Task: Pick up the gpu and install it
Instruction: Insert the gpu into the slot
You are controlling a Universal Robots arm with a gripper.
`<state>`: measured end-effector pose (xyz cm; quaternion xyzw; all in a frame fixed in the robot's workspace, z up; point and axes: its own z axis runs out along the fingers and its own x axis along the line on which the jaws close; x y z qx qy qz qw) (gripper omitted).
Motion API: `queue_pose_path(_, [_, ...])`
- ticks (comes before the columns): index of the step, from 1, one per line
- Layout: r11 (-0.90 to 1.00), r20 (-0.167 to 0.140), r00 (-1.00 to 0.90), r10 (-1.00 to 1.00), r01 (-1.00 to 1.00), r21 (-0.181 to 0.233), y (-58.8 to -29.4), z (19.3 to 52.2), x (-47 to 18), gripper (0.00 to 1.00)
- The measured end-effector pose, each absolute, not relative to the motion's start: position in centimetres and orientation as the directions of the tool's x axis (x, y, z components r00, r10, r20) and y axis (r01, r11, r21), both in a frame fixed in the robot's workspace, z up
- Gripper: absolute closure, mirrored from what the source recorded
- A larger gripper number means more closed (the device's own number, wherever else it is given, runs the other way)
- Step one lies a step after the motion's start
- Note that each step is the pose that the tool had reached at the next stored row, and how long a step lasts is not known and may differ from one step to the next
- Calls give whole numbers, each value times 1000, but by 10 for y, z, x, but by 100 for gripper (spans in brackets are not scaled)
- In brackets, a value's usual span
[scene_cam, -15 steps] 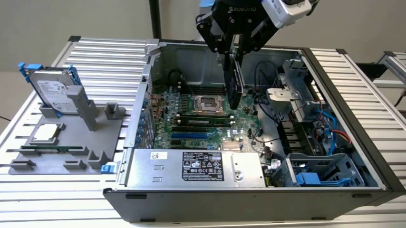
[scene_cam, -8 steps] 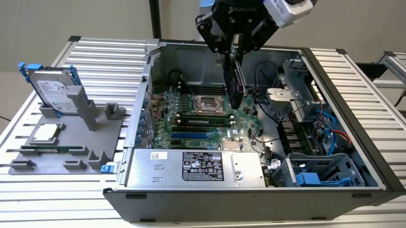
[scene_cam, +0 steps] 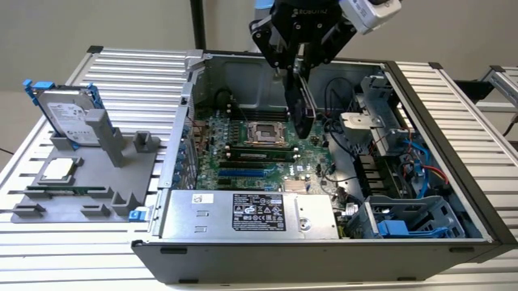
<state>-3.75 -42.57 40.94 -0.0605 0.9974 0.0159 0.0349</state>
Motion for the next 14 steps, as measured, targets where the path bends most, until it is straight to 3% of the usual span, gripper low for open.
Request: queue_pose_path(14, [973, -71, -972, -225, -227, 28, -426, 410, -38, 100])
